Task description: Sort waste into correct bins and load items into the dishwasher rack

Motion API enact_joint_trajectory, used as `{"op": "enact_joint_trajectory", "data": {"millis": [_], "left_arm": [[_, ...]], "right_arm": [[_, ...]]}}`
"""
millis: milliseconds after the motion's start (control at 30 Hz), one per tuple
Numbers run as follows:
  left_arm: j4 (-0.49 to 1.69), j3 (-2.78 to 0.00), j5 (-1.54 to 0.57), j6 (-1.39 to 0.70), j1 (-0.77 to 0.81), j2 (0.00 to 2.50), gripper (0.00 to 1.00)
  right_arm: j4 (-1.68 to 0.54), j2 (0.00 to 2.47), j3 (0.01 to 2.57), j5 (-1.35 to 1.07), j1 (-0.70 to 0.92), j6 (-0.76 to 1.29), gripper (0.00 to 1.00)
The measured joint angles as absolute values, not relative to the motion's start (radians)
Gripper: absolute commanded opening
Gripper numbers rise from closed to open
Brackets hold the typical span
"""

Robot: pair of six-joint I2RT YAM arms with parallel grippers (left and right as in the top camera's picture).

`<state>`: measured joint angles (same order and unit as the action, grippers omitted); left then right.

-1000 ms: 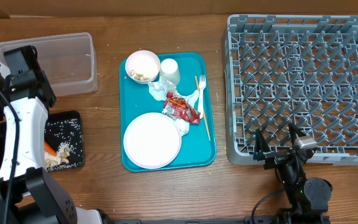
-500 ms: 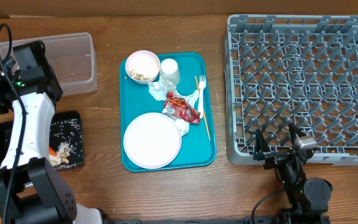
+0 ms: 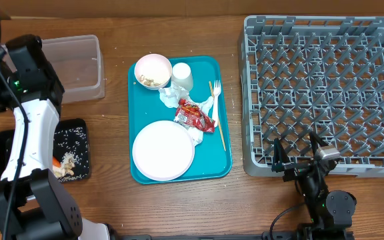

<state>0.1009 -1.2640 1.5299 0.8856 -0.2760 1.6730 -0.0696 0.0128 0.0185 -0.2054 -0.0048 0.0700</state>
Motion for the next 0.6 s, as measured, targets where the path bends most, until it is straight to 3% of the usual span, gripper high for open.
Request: {"op": "enact_joint_trajectory", "data": {"millis": [367, 600], "left_arm": [[-0.532, -1.265, 1.546, 1.034, -0.148, 1.534, 0.04], [-0.535, -1.266, 1.549, 1.081, -0.072, 1.458, 0.04]], "right_arm": [[-0.07, 0.013, 0.019, -0.206, -0.005, 0.07, 1.0], [-0.071, 0.013, 0.019, -0.206, -0.005, 0.07, 1.0]]}}
